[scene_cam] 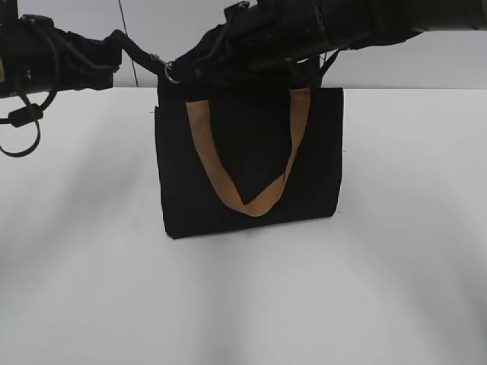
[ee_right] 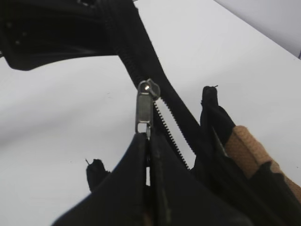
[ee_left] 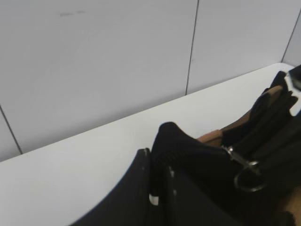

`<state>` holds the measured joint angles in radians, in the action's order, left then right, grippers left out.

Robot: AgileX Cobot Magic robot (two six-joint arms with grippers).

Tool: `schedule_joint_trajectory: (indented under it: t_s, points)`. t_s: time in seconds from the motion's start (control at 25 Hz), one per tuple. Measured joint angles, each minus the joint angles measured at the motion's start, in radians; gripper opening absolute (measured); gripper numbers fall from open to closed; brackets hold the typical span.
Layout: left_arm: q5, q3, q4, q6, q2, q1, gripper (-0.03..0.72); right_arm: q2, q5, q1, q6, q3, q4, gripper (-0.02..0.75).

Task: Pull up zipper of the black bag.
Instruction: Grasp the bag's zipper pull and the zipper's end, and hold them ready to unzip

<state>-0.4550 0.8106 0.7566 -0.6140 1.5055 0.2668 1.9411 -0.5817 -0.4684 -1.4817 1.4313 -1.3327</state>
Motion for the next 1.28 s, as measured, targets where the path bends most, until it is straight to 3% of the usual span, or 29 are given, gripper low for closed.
schedule_joint_trajectory:
  t_s: [0.52, 0.88, 1.08, 1.28]
  points:
    - [0.144, 0.001, 0.004, 0.0, 0.0, 0.005, 0.016, -0.036, -0.074, 0.034, 0.165, 0.0, 0.059, -0.015]
    - [0.155, 0.001, 0.007, 0.0, 0.0, 0.008, 0.016, -0.037, -0.092, 0.132, 0.2, 0.0, 0.083, -0.015]
    - [0.164, 0.001, 0.008, 0.0, 0.001, 0.01, 0.015, -0.039, -0.119, 0.191, 0.251, 0.0, 0.185, -0.015]
    - [0.188, 0.001, 0.004, 0.0, 0.002, 0.009, 0.015, -0.07, -0.128, 0.269, 0.339, 0.0, 0.357, -0.015]
